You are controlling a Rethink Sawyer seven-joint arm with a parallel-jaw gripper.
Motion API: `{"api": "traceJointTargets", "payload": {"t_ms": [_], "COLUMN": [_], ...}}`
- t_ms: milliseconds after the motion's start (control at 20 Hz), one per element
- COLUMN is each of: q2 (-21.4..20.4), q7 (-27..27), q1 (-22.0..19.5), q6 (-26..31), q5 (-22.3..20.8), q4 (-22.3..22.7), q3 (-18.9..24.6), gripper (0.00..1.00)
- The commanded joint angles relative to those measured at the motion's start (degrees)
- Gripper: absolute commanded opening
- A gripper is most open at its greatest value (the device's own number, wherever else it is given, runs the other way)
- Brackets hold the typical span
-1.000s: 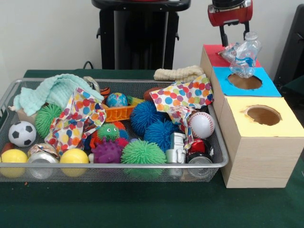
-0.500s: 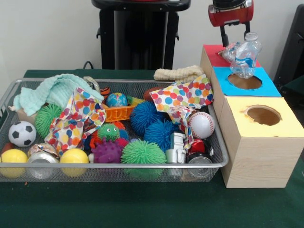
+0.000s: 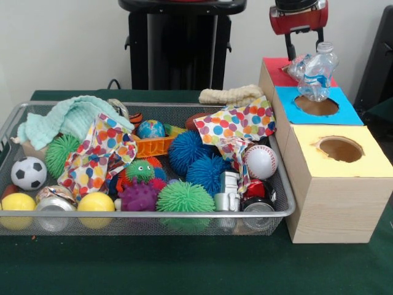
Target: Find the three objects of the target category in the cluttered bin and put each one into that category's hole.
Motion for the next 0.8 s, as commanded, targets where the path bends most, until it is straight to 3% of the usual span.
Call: {"api": "traceJointTargets", "payload": {"t_ms": [50, 800], "q2": [0.11, 0.14], "q7": [10.88, 10.1], "q1": [-0.34, -0.95], "q6": [0.05, -0.89], "q5": [3.34, 2.47], "q4": [-8.98, -8.92], "q3": [-0.94, -0.14], "gripper": [1.0, 1.0]}}
